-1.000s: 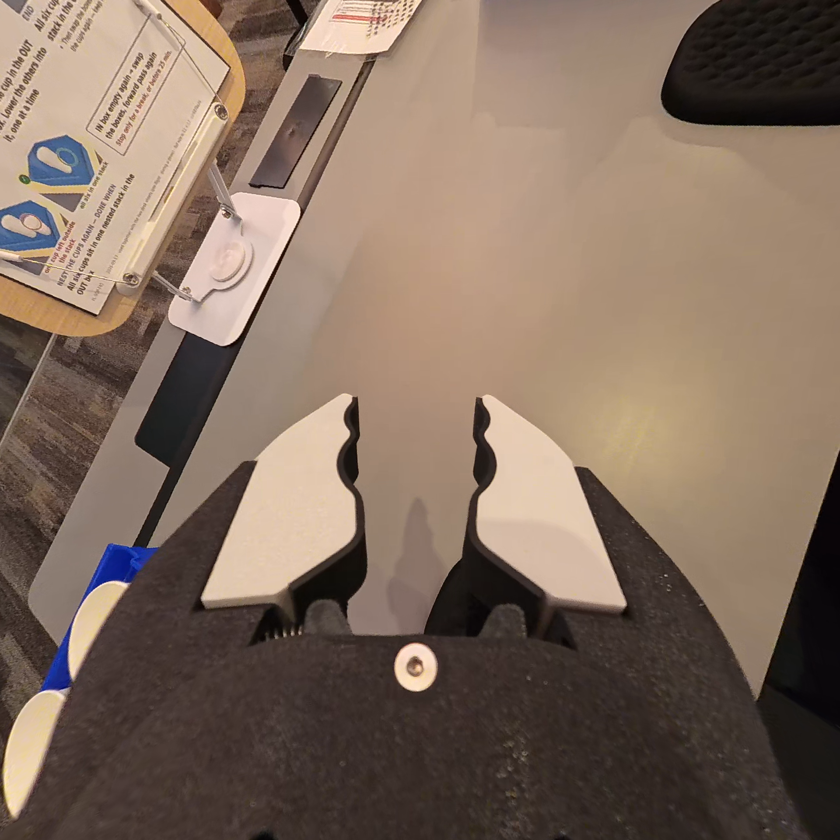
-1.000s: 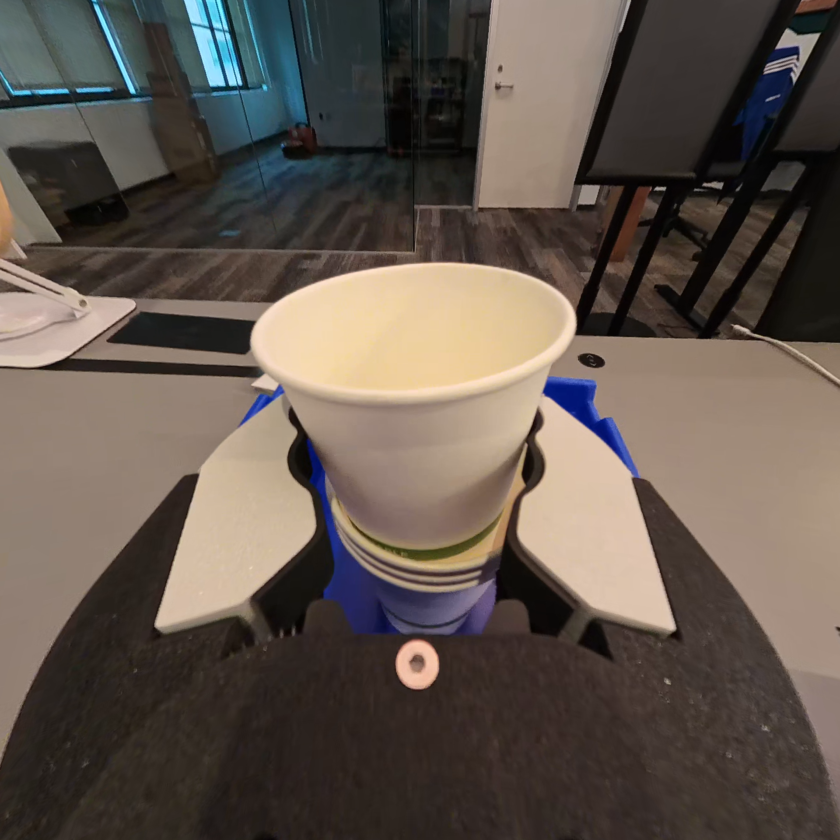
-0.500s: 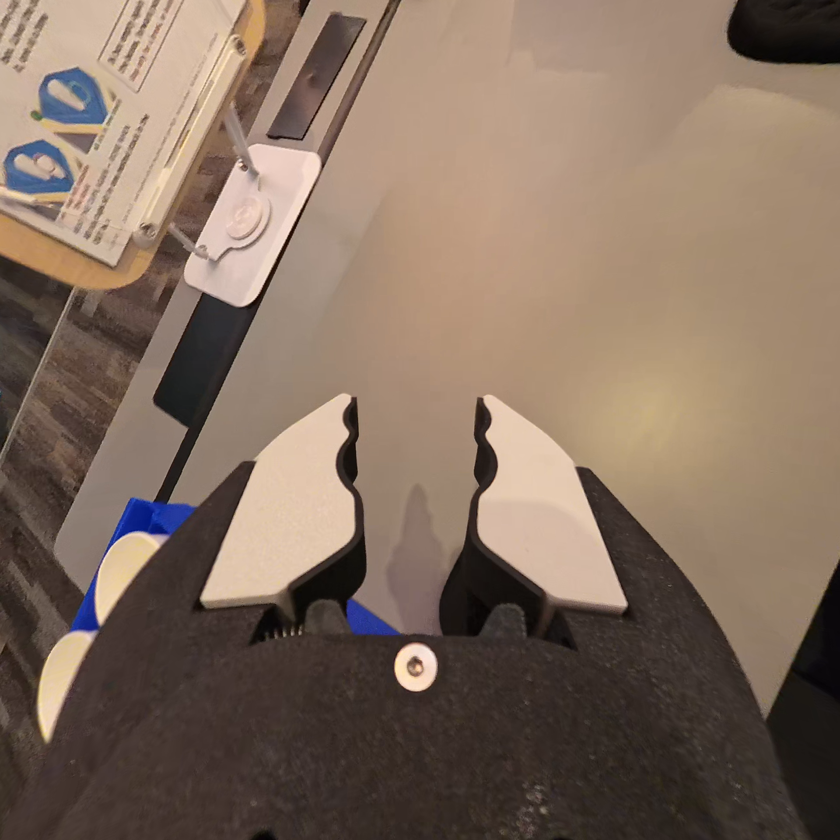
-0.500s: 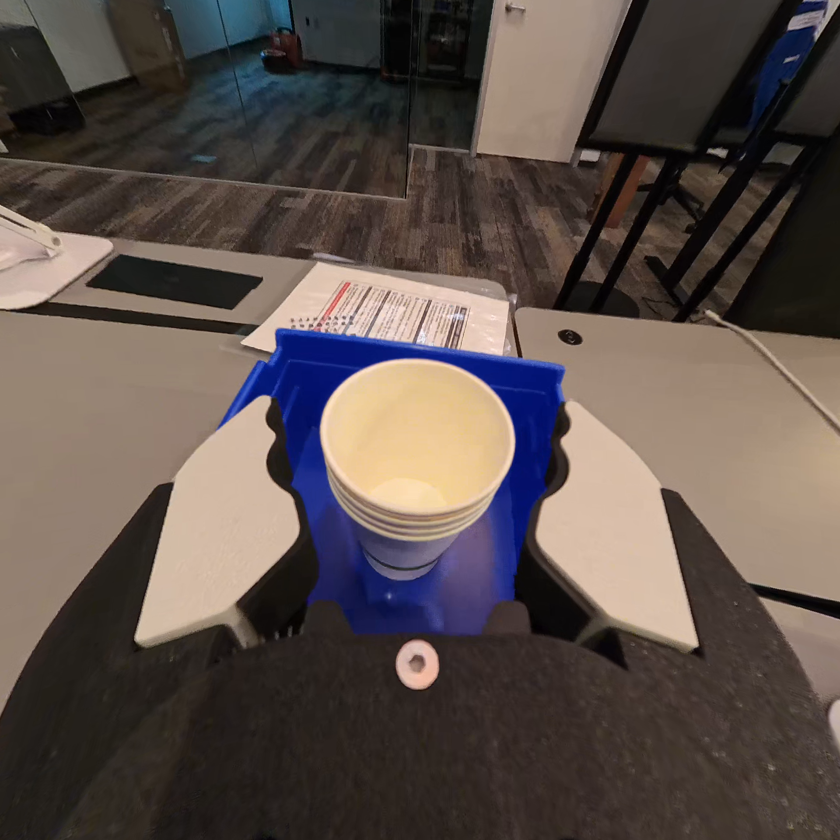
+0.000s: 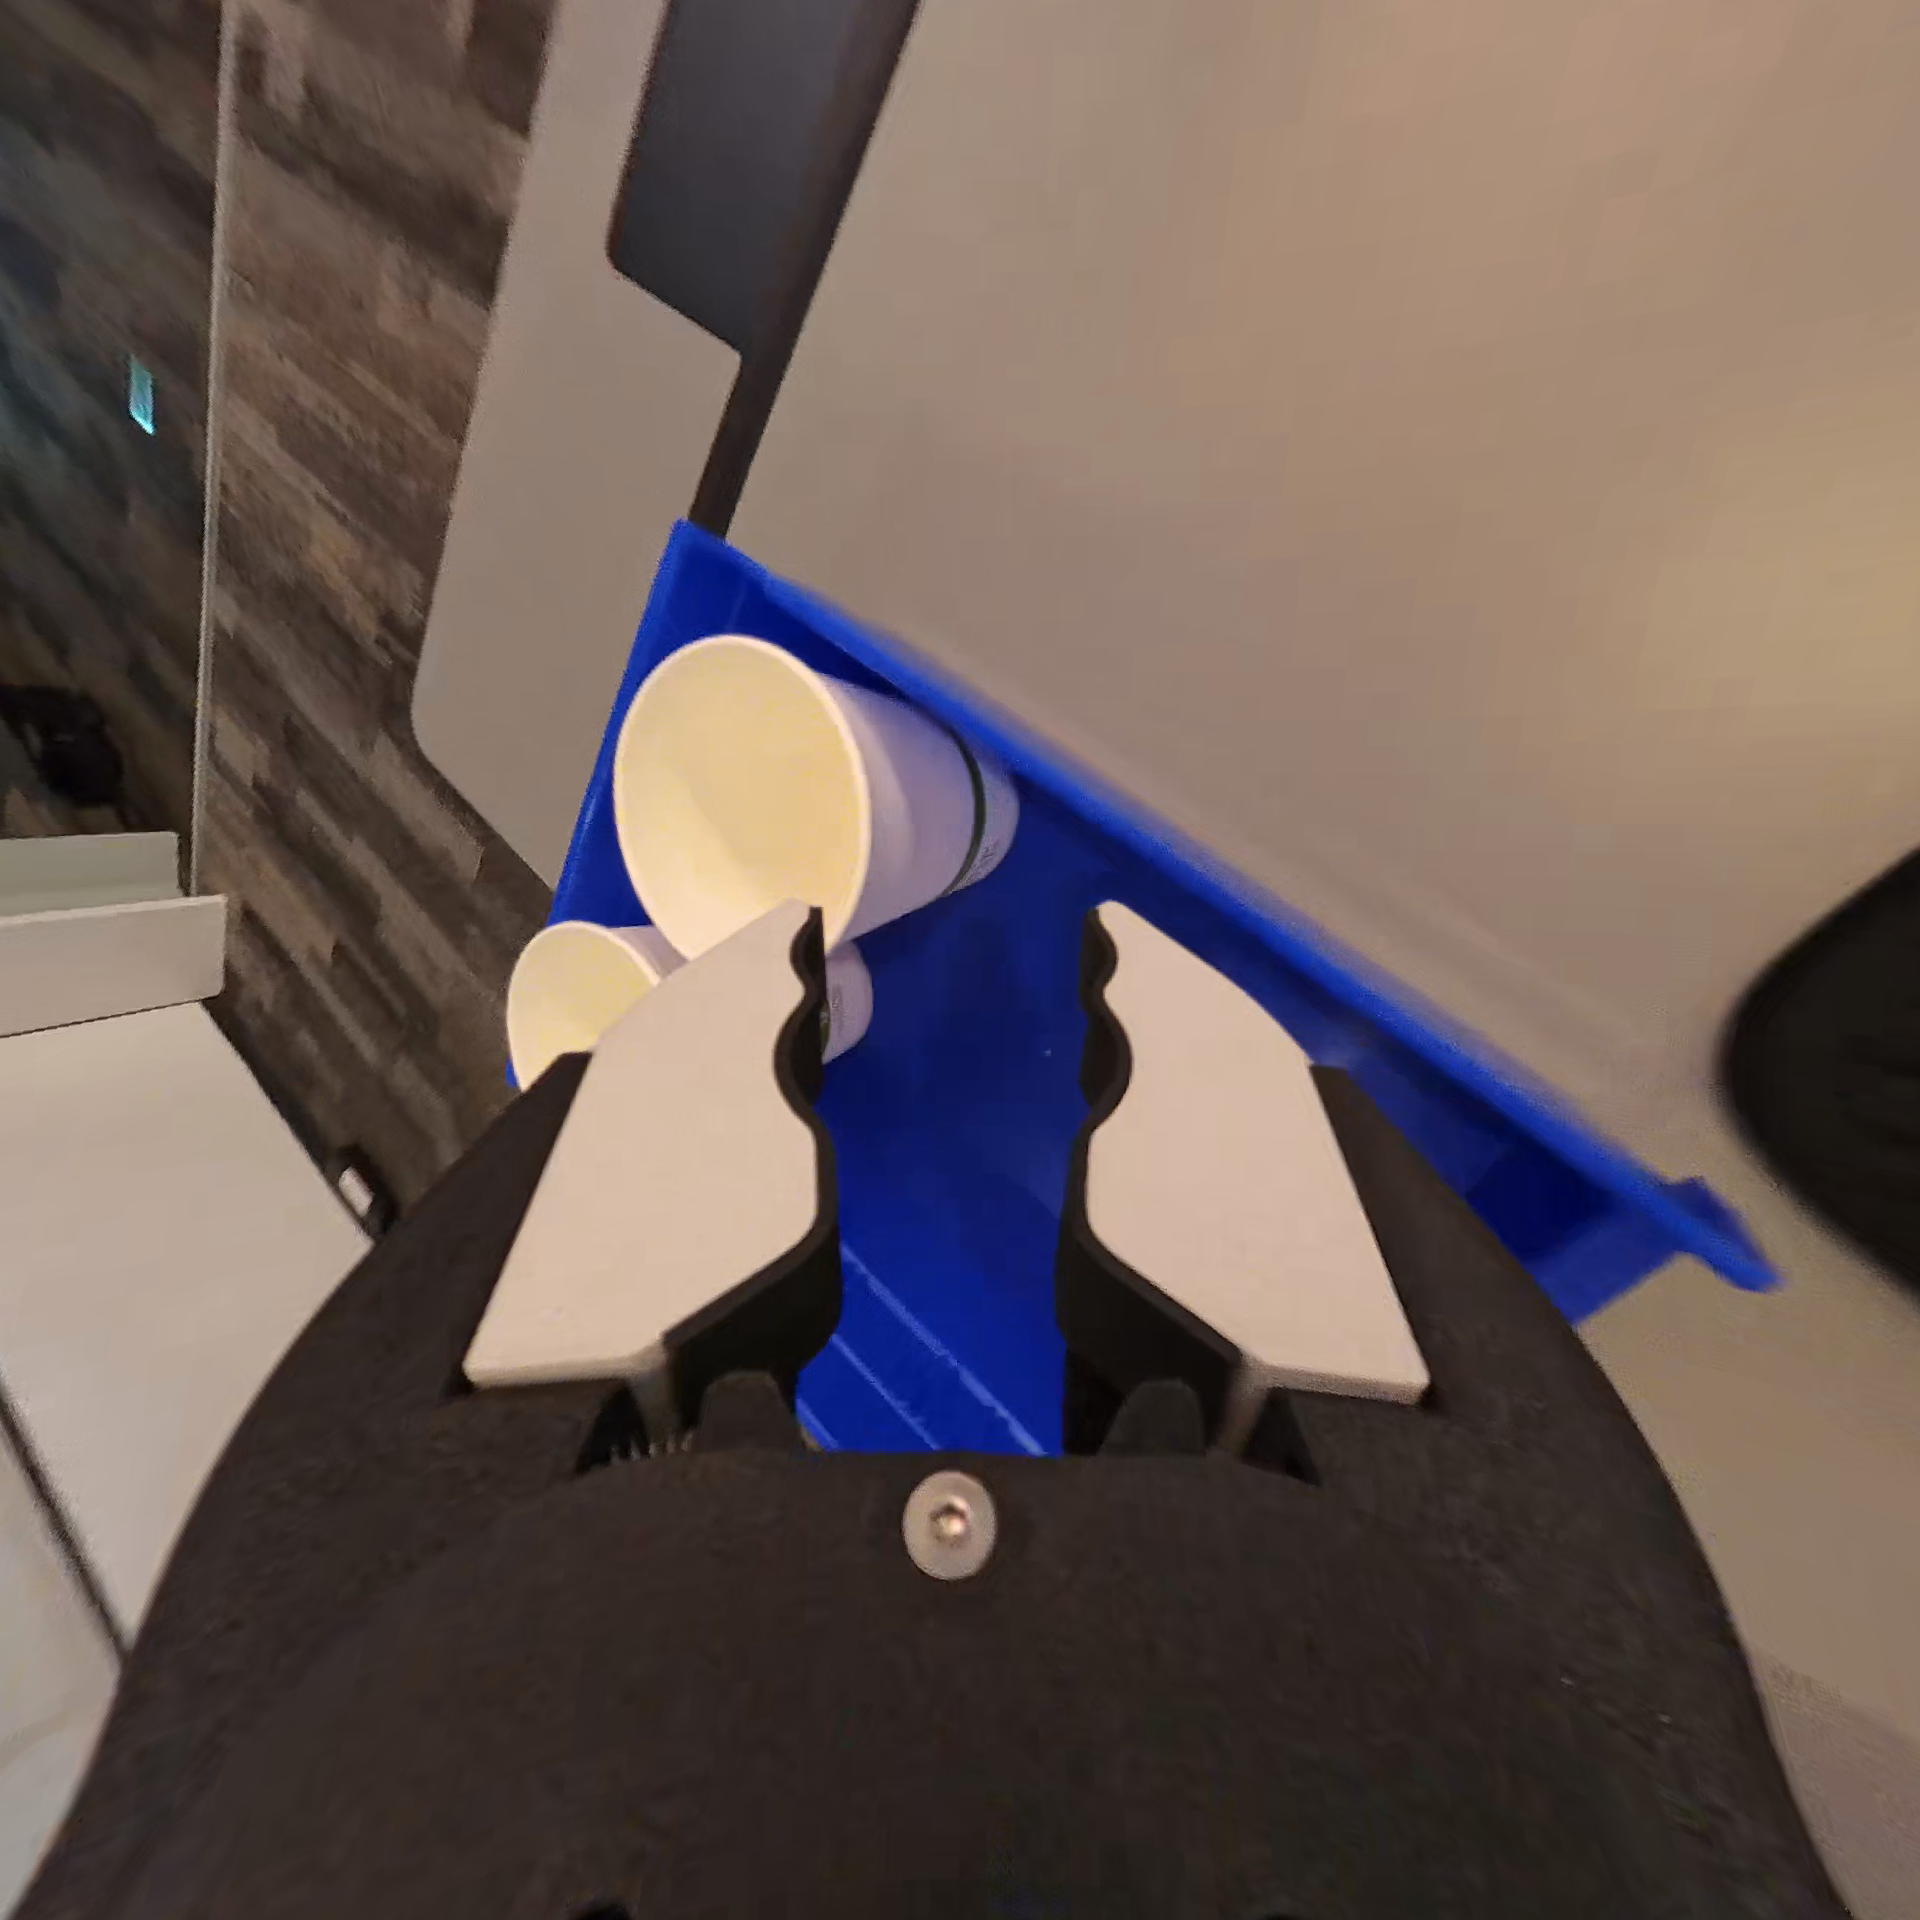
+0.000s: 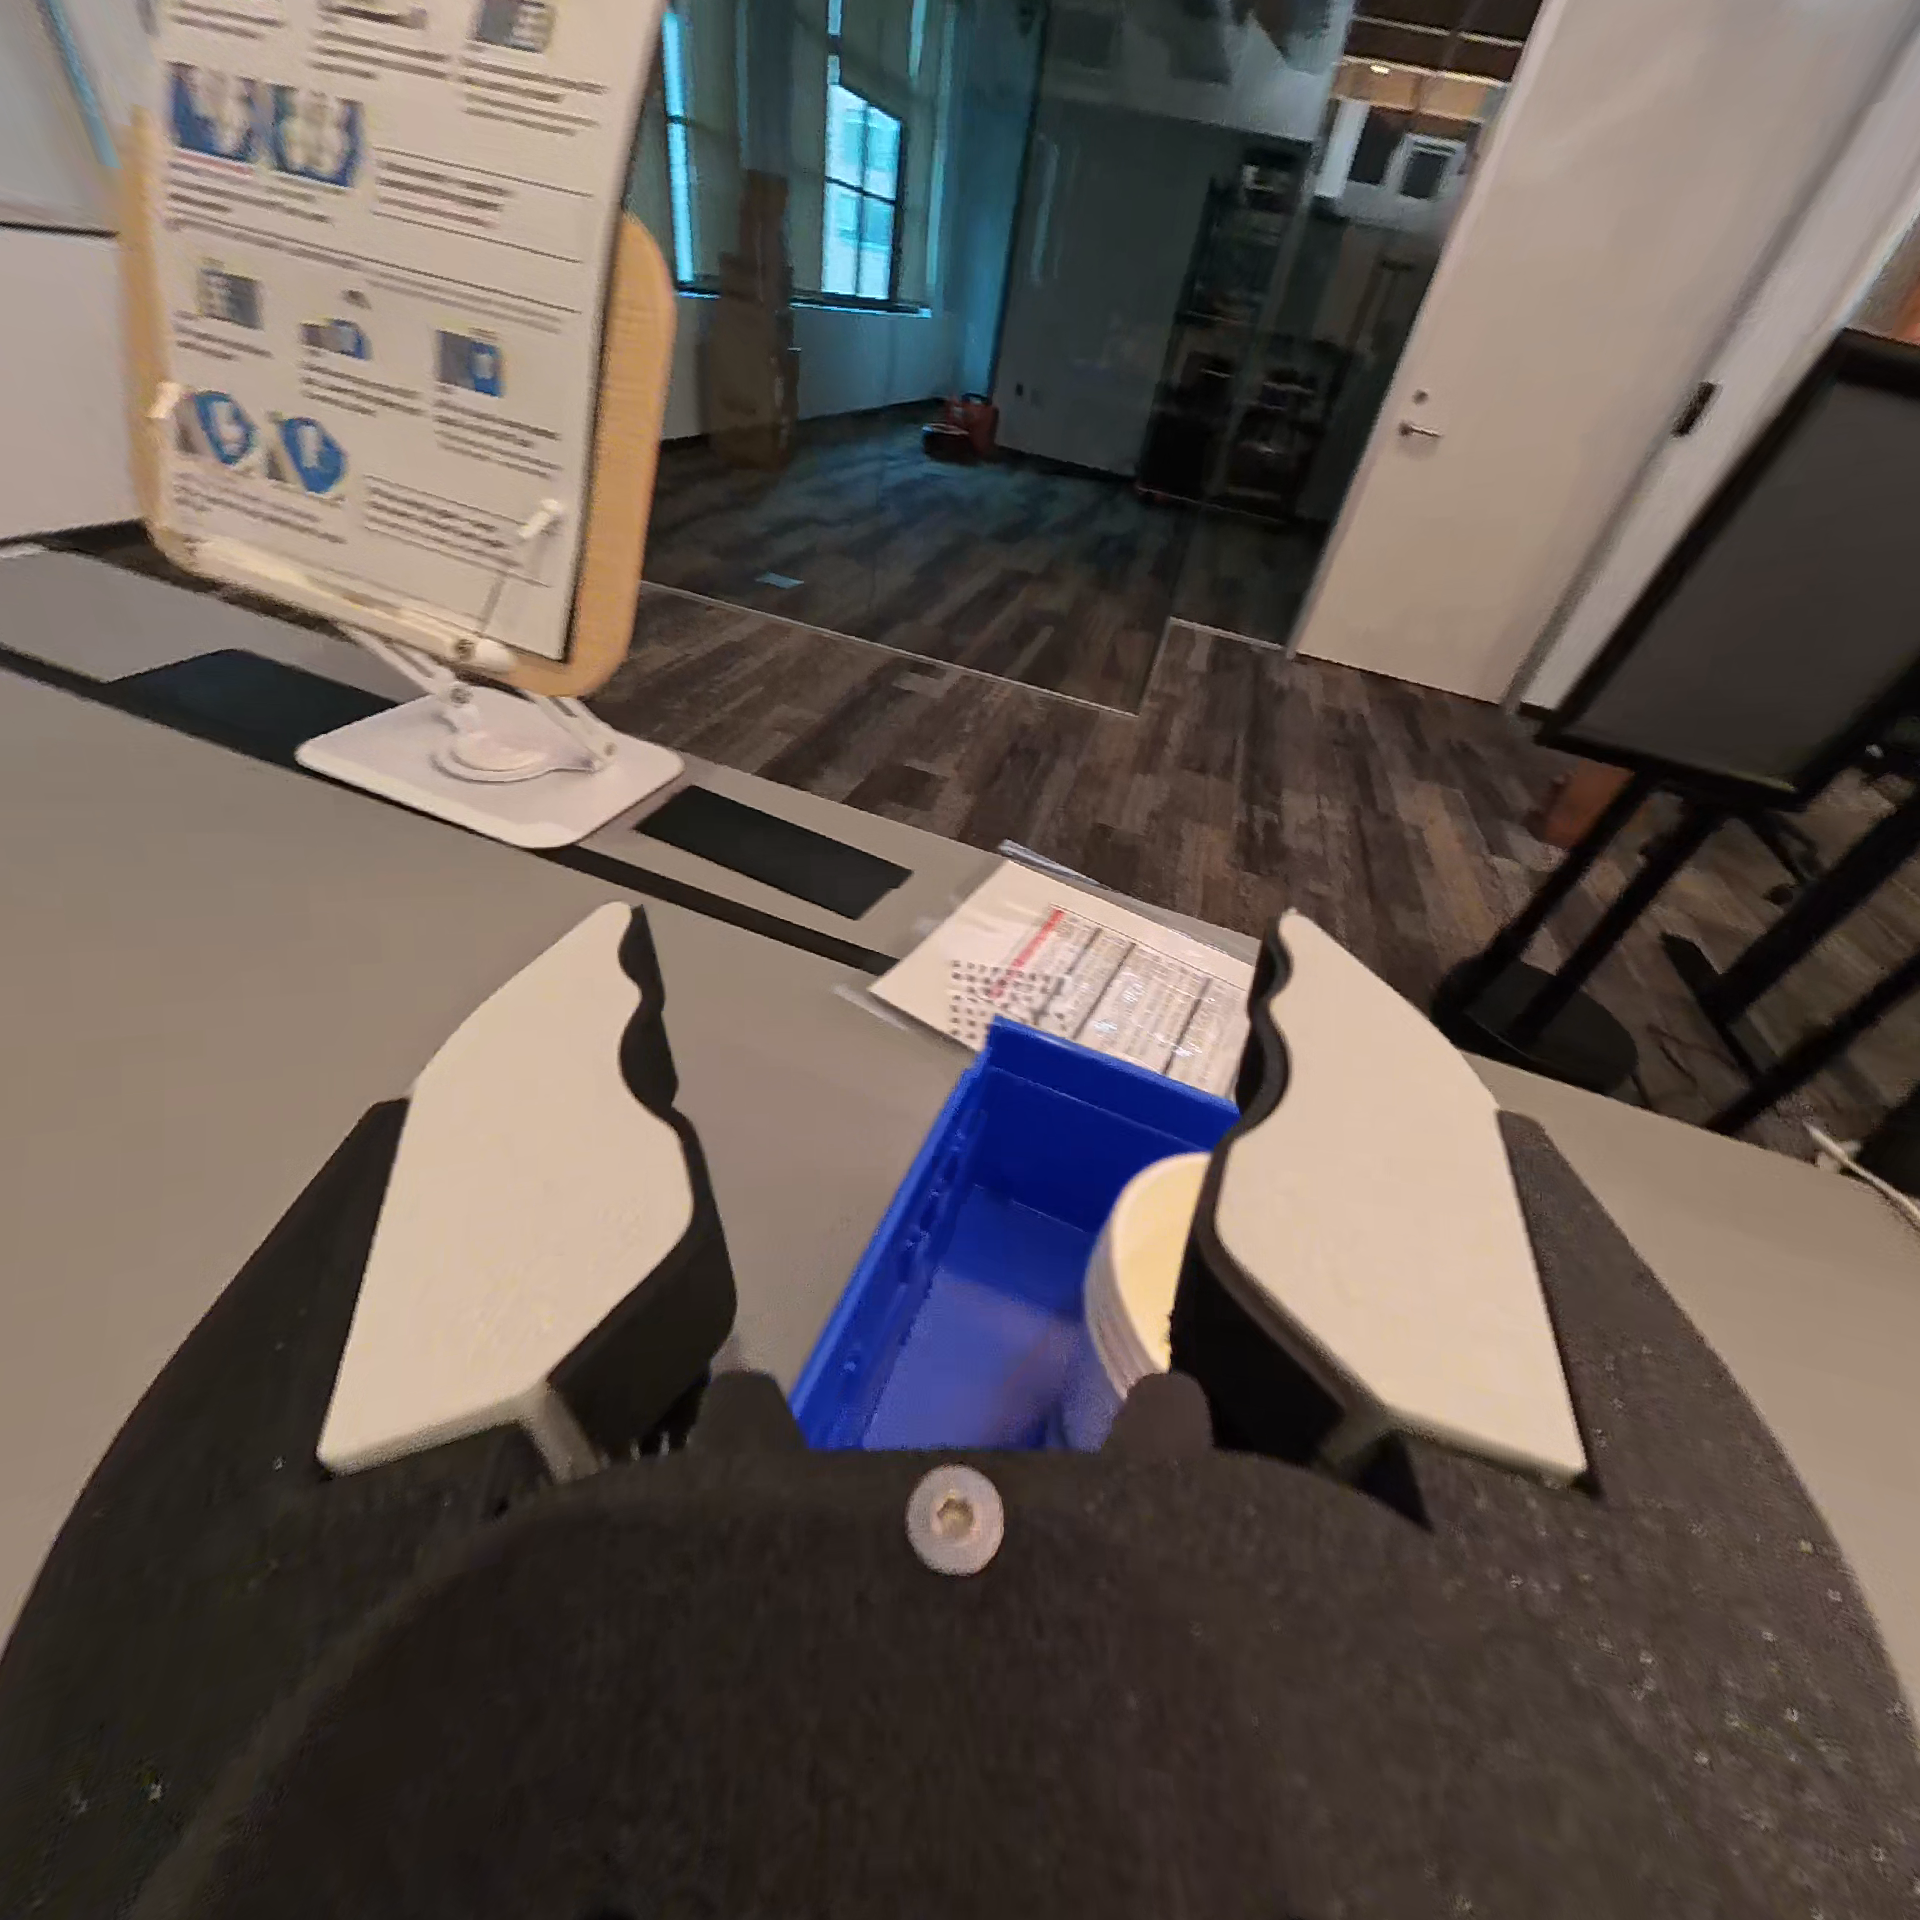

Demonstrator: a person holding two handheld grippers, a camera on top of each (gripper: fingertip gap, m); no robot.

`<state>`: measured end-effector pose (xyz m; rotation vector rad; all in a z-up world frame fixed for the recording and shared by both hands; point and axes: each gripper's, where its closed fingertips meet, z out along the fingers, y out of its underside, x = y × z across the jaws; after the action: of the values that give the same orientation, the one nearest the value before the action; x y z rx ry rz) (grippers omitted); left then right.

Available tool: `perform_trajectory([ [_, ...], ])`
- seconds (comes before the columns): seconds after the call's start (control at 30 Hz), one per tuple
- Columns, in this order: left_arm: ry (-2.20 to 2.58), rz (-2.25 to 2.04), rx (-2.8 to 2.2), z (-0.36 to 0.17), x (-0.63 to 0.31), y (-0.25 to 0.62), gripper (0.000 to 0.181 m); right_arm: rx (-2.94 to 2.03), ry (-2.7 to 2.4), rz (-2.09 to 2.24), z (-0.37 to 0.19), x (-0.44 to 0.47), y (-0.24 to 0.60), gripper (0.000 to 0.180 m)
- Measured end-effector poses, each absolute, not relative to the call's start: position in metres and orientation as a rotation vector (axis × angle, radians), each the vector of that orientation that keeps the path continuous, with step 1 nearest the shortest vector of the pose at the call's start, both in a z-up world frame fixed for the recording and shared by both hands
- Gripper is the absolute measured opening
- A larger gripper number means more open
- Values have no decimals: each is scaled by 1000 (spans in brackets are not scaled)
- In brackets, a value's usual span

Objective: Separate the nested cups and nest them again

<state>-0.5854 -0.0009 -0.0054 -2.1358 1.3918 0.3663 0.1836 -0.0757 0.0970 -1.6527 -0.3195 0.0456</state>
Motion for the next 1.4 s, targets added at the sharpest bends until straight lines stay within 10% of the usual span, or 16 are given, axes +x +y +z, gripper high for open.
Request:
perform_trajectory([
  [0.7,1570,425,-2367,-80,-612,35,1,-1546,-471,131,112,112,-85,102],
  [1.07,1619,466,-2130,33,-589,-13,0,-1565,-603,255,99,64,-86,100],
  [1.4,2055,42,-1633,95,-403,-126,1,-1419,-1085,778,124,-155,-136,98],
])
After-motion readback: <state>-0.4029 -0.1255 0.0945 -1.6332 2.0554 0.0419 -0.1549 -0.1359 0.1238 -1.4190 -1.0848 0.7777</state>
